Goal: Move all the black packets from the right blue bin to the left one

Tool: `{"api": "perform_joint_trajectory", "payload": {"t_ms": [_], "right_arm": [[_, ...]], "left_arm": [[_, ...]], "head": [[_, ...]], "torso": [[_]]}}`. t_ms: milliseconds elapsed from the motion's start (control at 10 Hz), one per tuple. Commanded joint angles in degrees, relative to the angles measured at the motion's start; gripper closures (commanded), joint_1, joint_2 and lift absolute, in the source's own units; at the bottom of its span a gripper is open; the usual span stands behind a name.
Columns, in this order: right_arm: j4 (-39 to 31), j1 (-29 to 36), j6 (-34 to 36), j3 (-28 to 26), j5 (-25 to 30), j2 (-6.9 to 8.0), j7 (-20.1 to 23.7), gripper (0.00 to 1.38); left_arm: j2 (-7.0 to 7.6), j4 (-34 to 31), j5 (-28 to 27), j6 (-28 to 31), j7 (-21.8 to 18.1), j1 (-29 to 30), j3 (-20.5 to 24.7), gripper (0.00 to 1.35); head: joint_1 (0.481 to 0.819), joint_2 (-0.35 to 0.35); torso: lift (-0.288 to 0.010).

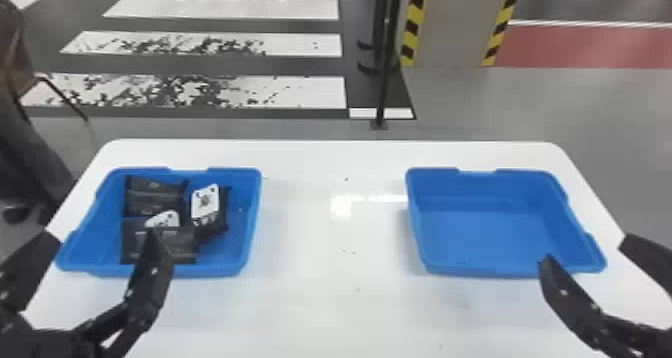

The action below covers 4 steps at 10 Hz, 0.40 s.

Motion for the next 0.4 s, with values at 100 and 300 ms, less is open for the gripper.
{"api": "perform_joint_trajectory", "payload": {"t_ms": [100,300], "right_arm": [[0.12,0.0,-0.03,0.0,-0.1,0.0,0.0,0.15],[0.12,0.0,-0.03,0.0,-0.1,0.0,0.0,0.15]], "left_arm": [[-0.09,0.0,0.01,-0.11,0.06,-0.03,-0.19,0.09],[0.0,0.0,0.01,-0.53,-0.03,-0.03,-0.3,0.09]], "head": [[0.695,-0.026],[0.695,-0.028]], "torso": [[-0.14],[-0.14]]}}
